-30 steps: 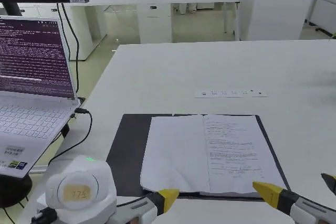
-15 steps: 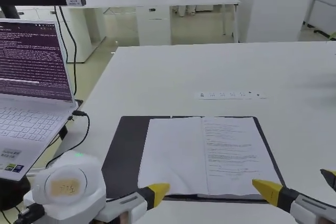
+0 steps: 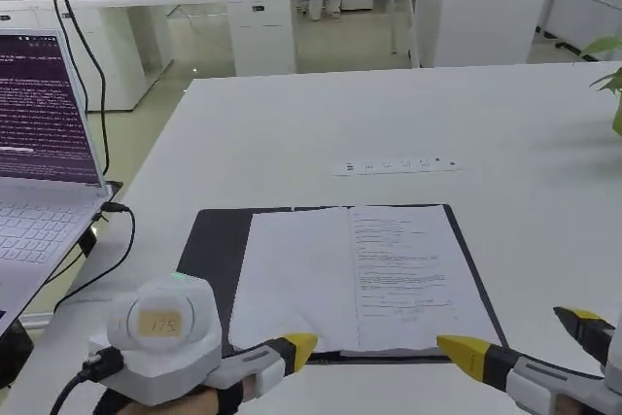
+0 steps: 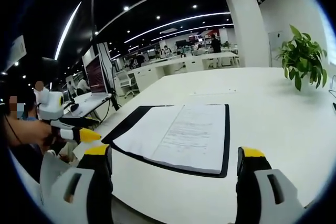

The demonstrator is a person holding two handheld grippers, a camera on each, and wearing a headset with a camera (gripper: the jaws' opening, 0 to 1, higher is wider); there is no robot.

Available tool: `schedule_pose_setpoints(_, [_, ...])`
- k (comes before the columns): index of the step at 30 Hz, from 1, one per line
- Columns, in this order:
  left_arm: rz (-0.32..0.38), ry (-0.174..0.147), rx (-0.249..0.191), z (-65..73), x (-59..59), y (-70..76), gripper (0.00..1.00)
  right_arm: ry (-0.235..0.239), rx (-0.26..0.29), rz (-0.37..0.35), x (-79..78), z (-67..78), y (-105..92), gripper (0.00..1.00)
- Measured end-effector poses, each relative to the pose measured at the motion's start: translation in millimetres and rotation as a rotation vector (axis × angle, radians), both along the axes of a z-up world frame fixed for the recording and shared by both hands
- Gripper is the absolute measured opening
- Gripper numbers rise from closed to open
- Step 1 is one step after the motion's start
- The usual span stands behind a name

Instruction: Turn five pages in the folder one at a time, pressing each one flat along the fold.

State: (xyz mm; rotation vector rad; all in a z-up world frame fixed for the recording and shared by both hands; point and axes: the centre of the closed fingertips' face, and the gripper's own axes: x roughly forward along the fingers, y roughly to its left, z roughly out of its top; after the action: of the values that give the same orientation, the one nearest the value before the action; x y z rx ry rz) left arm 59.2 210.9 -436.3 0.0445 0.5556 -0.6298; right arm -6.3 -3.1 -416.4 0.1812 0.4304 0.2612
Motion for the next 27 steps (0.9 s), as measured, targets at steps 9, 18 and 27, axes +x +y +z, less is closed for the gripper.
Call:
schedule_pose_setpoints(9, [-0.118, 0.022, 0.038, -24.7, 5.9, -59.7, 0.77, 0.023, -0.006, 0.047, 0.4, -10.6, 2.1, 0.99])
schedule_pose_setpoints(18, [-0.213, 0.024, 0.053, -42.4, 12.6, -116.3, 0.76, 0.045, 0.025, 0.054, 1.0, -17.1, 0.3, 0.99])
schedule_pose_setpoints(27, [-0.254, 0.029, 0.047, -66.2, 22.2, -159.6, 0.75, 0.061, 0.052, 0.034, 2.0, -20.8, -4.3, 0.97])
